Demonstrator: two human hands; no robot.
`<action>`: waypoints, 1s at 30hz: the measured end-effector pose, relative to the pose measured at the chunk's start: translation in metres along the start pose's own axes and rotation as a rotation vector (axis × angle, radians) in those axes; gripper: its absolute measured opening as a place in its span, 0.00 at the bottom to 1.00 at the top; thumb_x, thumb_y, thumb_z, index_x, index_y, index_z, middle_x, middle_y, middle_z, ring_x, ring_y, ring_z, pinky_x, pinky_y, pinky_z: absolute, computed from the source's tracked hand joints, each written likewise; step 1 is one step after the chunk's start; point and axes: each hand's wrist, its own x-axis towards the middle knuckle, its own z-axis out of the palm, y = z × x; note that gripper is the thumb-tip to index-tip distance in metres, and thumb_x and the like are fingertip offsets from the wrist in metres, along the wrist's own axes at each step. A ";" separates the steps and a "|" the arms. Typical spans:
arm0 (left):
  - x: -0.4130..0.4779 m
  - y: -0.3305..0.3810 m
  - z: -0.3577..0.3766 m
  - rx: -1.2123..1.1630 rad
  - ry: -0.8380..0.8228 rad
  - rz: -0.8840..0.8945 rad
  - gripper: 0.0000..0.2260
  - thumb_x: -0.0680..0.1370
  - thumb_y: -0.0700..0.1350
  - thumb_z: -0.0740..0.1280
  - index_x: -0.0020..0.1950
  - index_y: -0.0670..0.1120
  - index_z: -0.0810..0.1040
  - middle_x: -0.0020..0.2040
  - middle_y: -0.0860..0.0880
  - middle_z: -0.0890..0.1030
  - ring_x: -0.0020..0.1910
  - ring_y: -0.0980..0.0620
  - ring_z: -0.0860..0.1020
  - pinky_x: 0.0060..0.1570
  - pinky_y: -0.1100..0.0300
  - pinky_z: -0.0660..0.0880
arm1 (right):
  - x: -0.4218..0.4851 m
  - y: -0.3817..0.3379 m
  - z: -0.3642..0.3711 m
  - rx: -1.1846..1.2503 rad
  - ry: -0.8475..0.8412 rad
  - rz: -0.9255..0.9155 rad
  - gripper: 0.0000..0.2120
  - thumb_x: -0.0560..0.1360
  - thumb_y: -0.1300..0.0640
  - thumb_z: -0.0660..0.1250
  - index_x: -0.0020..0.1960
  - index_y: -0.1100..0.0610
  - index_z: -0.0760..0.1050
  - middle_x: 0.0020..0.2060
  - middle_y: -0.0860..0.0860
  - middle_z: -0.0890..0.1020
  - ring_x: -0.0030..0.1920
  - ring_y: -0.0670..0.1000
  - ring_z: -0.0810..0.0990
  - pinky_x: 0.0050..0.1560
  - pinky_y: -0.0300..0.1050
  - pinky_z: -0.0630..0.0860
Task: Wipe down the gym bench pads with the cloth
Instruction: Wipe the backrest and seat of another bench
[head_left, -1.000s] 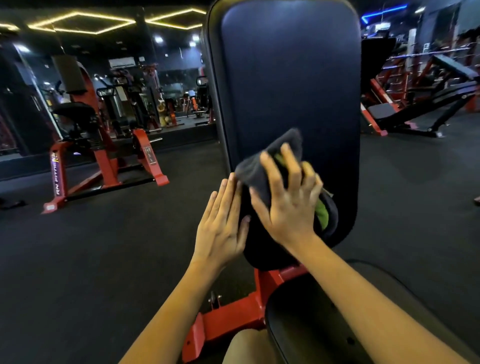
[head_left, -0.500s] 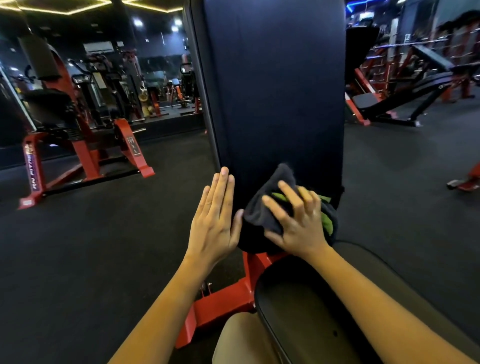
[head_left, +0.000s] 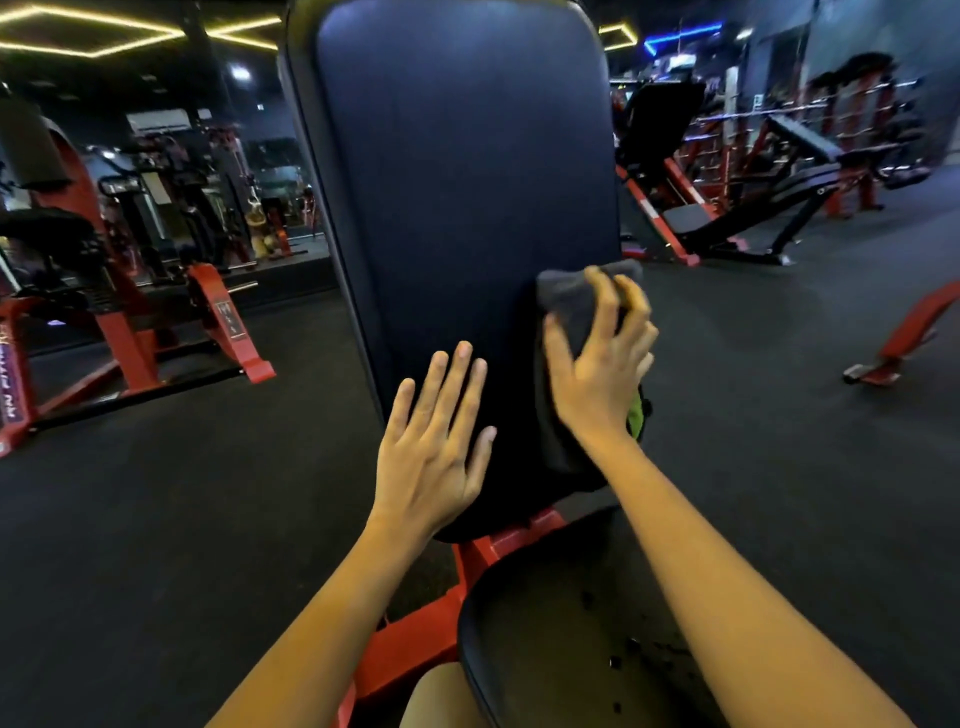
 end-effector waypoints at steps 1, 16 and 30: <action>-0.001 0.001 0.003 0.031 0.012 0.001 0.25 0.80 0.52 0.56 0.74 0.42 0.63 0.75 0.44 0.59 0.77 0.49 0.50 0.75 0.52 0.45 | 0.007 0.002 0.000 0.050 0.008 0.196 0.26 0.78 0.41 0.58 0.73 0.47 0.61 0.71 0.54 0.63 0.65 0.63 0.65 0.58 0.64 0.66; -0.003 0.003 0.011 0.105 0.116 0.019 0.25 0.80 0.52 0.57 0.75 0.41 0.62 0.75 0.42 0.60 0.77 0.48 0.50 0.75 0.50 0.45 | 0.000 0.020 0.005 0.170 0.083 0.760 0.25 0.79 0.41 0.57 0.74 0.48 0.61 0.72 0.52 0.62 0.67 0.61 0.63 0.63 0.63 0.63; -0.026 -0.001 0.015 0.025 0.100 0.090 0.23 0.81 0.49 0.55 0.75 0.42 0.62 0.77 0.44 0.54 0.77 0.48 0.50 0.75 0.50 0.45 | -0.012 0.031 -0.002 0.214 0.014 0.949 0.24 0.80 0.40 0.56 0.74 0.44 0.59 0.73 0.49 0.60 0.68 0.61 0.62 0.64 0.64 0.61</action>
